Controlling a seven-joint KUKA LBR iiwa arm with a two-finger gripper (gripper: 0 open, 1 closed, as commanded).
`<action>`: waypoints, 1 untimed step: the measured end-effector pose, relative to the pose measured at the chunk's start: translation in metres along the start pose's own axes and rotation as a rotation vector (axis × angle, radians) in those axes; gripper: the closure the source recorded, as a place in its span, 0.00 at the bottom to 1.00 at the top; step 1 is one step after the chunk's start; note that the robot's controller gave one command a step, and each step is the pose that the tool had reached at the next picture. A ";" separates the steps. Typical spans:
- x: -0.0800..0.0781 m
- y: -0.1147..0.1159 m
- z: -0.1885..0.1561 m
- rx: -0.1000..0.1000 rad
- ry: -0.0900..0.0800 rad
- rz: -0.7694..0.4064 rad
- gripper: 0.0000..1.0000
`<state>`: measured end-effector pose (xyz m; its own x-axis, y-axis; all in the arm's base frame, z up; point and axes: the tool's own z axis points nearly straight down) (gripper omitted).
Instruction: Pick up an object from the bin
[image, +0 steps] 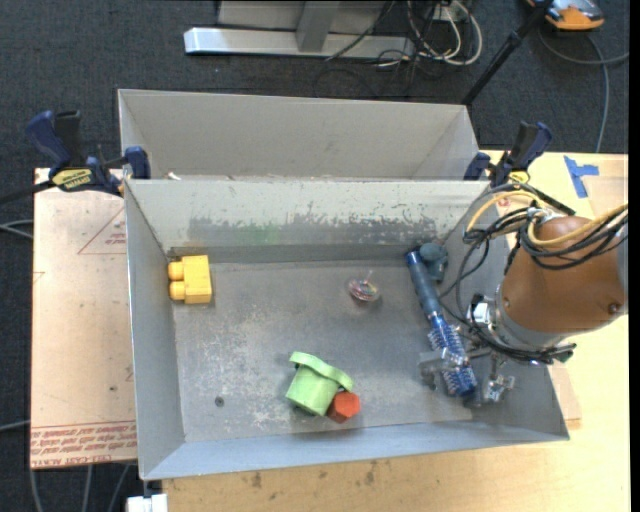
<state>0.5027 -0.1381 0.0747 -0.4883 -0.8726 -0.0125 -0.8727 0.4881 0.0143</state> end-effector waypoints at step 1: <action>0.000 -0.006 0.000 -0.002 0.000 0.034 0.00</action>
Offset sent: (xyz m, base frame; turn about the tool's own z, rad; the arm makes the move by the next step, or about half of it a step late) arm 0.0043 -0.0149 -0.0010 0.0359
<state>0.5076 -0.1409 0.0749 -0.5179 -0.8553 -0.0117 -0.8554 0.5177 0.0164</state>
